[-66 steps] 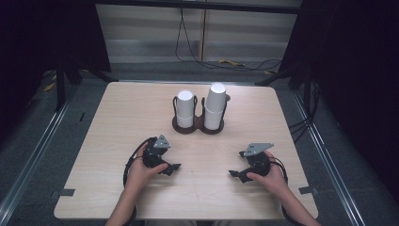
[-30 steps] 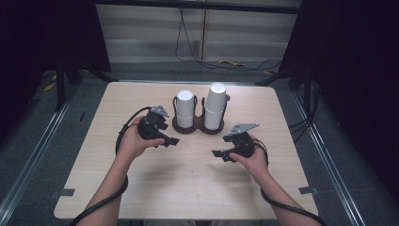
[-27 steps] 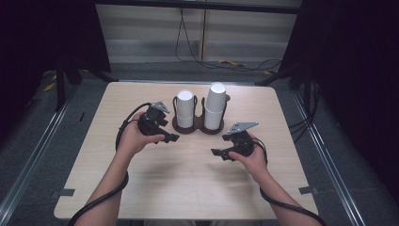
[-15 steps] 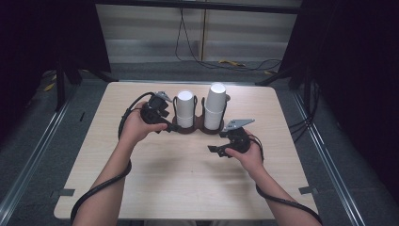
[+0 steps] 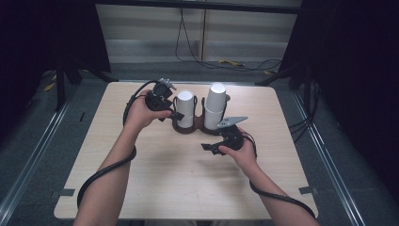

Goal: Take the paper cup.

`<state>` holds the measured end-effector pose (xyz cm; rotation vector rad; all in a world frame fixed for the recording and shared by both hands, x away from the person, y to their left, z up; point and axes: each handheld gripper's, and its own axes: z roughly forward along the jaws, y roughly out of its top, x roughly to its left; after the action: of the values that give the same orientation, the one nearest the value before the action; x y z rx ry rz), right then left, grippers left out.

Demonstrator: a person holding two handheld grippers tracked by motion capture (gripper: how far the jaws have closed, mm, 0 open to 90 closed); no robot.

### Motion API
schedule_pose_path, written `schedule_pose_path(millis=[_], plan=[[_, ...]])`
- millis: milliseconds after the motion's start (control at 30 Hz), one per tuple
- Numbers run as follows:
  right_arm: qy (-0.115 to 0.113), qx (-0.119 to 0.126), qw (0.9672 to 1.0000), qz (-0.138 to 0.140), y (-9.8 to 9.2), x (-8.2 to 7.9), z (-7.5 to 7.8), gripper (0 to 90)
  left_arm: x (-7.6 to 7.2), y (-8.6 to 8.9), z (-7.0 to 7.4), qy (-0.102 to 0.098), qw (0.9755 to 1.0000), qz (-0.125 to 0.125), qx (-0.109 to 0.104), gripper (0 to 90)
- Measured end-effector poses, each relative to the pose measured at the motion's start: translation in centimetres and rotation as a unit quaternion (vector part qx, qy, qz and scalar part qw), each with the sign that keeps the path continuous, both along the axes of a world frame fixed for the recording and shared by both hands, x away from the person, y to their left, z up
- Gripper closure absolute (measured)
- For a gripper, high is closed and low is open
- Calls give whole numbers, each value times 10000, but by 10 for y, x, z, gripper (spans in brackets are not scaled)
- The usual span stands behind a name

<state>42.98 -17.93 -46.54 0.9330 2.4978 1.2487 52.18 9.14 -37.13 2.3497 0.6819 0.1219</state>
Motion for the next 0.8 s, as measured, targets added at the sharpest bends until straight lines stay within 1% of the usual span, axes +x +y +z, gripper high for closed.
schedule_pose_path(millis=[33, 67, 100, 167, 233, 300, 333, 400, 433, 533, 567, 633, 667, 700, 800], plan=[[14, -17, 10000, 12, 2, 1, 0, 203, 2, 0, 1, 2, 10000, -4, -19, 185], [19, 13, 10000, 47, 5, 2, -1, 203, 7, 0, 3, 9, 10000, -23, 21, 186], [26, 21, 10000, 50, 6, 2, -1, 203, 7, 0, 3, 9, 10000, -23, 21, 186], [21, 18, 10000, 63, 8, 3, -1, 203, 12, -1, 5, -40, 10000, 68, -23, 186], [25, 67, 9999, 89, 12, 4, -1, 203, 16, -1, 8, -51, 10000, 74, -30, 186], [34, 75, 9999, 93, 14, 5, -1, 203, 21, -2, 11, -65, 9999, 36, -73, 187], [47, 99, 9999, 92, 15, 5, -2, 203, 24, -3, 12, -102, 9999, 30, -71, 197], [37, 90, 9999, 107, 18, 6, -2, 203, 27, -6, 13, -86, 10000, 0, -35, 203], [21, 108, 9999, 121, 19, 7, -1, 203, 29, -7, 14, -91, 9999, 14, -78, 203], [13, 103, 9999, 132, 20, 8, -1, 203, 35, -11, 16, -143, 9999, -71, -42, 208], [34, 117, 9999, 116, 21, 8, -1, 203, 38, -14, 16, -136, 9999, -40, -37, 212], [29, 116, 9999, 111, 21, 8, -1, 203, 39, -15, 16, -120, 9999, 8, -44, 215], [36, 106, 9999, 105, 22, 8, -1, 203, 41, -16, 17, -124, 9999, -18, -21, 216], [35, 109, 9999, 102, 22, 8, 0, 203, 44, -18, 17, -132, 9999, 41, -65, 230], [42, 155, 9998, 107, 22, 9, -1, 203, 46, -21, 15, -105, 9999, 25, -50, 233]])
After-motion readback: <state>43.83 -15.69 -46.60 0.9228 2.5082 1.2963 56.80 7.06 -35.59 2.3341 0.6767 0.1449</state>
